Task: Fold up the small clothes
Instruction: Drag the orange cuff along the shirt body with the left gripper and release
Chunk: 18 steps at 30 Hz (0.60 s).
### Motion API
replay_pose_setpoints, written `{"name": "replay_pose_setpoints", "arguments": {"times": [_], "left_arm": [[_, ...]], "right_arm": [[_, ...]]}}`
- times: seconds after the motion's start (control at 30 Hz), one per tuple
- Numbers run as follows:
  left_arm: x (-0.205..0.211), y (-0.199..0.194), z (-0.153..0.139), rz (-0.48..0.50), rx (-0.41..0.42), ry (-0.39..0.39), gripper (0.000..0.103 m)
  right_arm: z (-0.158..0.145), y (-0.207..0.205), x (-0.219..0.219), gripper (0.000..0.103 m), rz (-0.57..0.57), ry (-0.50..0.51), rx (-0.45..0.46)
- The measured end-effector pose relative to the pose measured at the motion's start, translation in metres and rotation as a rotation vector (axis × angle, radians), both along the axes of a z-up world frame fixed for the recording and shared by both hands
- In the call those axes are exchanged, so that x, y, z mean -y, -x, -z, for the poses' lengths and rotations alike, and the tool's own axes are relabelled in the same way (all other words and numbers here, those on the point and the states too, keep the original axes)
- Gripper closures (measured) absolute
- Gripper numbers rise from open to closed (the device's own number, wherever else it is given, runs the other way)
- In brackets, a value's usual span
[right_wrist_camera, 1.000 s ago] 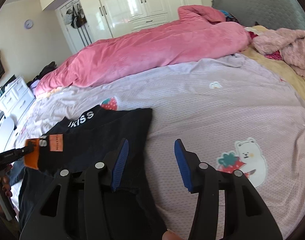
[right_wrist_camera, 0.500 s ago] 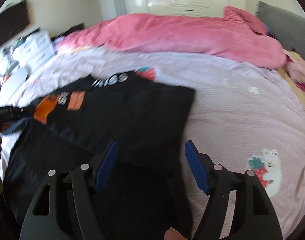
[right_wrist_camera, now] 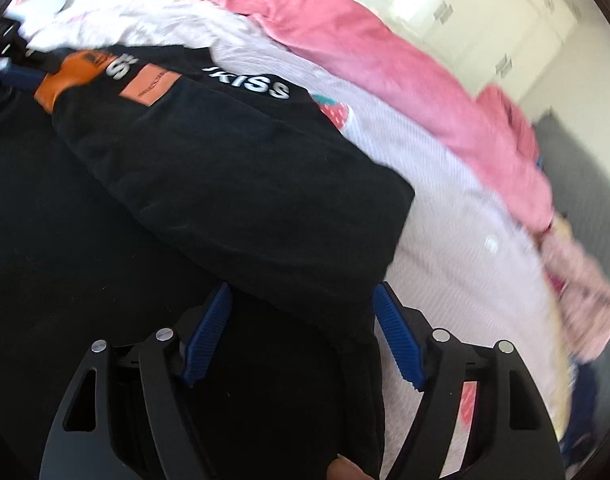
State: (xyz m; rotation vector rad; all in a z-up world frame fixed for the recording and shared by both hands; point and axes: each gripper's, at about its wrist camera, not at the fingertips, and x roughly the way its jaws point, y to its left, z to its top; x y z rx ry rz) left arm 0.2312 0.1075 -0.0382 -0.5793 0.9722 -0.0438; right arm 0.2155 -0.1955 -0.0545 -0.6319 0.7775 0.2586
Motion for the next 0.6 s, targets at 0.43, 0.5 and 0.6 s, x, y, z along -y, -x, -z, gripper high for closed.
{"name": "replay_pose_setpoints", "arguments": {"times": [0.43,0.5,0.6], "left_arm": [[0.006,0.007,-0.024,0.011,0.068,-0.109,0.103],[0.008,0.013,-0.033,0.024,0.091,-0.118,0.103],[0.009,0.017,-0.035,0.031,0.092,-0.143,0.103]], "right_arm": [[-0.015,-0.016,0.017,0.091,-0.004,-0.192,-0.049],[-0.024,-0.016,0.031,0.092,-0.011,-0.26,-0.073],[-0.026,-0.01,0.039,0.091,-0.059,-0.289,-0.117]]}}
